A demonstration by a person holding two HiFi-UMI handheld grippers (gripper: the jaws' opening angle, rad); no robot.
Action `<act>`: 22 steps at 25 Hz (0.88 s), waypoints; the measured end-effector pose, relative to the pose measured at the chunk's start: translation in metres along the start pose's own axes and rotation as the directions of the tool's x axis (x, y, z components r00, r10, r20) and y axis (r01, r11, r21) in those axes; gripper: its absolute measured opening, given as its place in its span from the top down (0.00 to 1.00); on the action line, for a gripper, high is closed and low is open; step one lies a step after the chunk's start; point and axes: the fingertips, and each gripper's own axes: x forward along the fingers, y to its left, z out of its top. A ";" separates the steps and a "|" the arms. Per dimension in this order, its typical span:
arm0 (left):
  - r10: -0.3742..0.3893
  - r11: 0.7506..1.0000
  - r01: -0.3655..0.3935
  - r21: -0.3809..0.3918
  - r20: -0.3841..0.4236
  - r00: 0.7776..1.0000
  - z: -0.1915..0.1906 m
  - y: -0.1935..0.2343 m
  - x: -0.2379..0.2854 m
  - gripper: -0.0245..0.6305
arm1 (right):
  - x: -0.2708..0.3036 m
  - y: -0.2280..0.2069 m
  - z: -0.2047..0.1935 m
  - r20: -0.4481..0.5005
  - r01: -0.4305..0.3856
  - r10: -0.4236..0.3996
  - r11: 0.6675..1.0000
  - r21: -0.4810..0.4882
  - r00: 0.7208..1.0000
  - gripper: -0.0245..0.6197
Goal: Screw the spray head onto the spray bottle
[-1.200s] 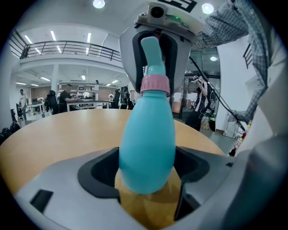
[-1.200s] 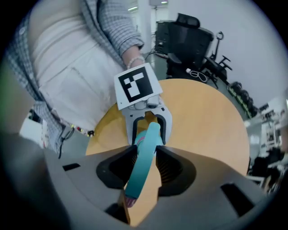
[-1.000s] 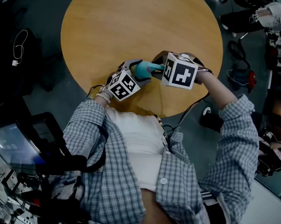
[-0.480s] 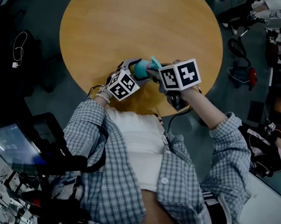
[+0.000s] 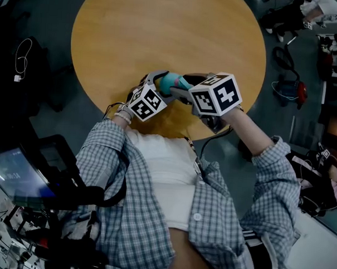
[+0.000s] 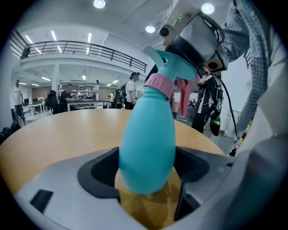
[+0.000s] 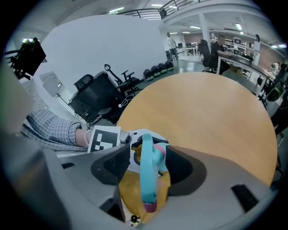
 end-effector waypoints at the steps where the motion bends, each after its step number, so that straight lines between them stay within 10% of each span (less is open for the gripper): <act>1: 0.000 1.000 0.000 0.000 0.000 1.000 0.000 0.000 0.000 0.39 | -0.003 0.000 0.003 0.011 -0.005 0.005 1.000 -0.004 1.000 0.62; 7: -0.001 1.000 0.001 -0.001 0.003 1.000 0.000 0.000 0.000 0.39 | -0.037 -0.001 0.040 0.152 -0.041 0.046 0.999 -0.036 0.987 0.62; 12: -0.002 1.000 0.002 -0.003 0.004 1.000 -0.001 -0.001 -0.001 0.39 | -0.084 -0.021 0.082 0.333 0.060 0.034 0.962 -0.266 0.942 0.62; 14: -0.003 1.000 0.003 -0.003 0.003 1.000 -0.001 0.000 -0.001 0.39 | -0.090 -0.034 0.080 0.334 0.149 0.010 0.882 -0.447 0.943 0.62; 19: -0.007 1.000 0.007 -0.002 0.001 1.000 -0.003 0.000 -0.004 0.39 | -0.057 -0.047 0.022 0.162 0.175 -0.073 0.554 -0.814 0.984 0.62; 22: -0.011 1.000 0.011 -0.003 -0.001 1.000 -0.004 0.000 -0.005 0.39 | -0.035 -0.039 -0.005 0.086 0.102 -0.055 0.480 -0.871 0.995 0.62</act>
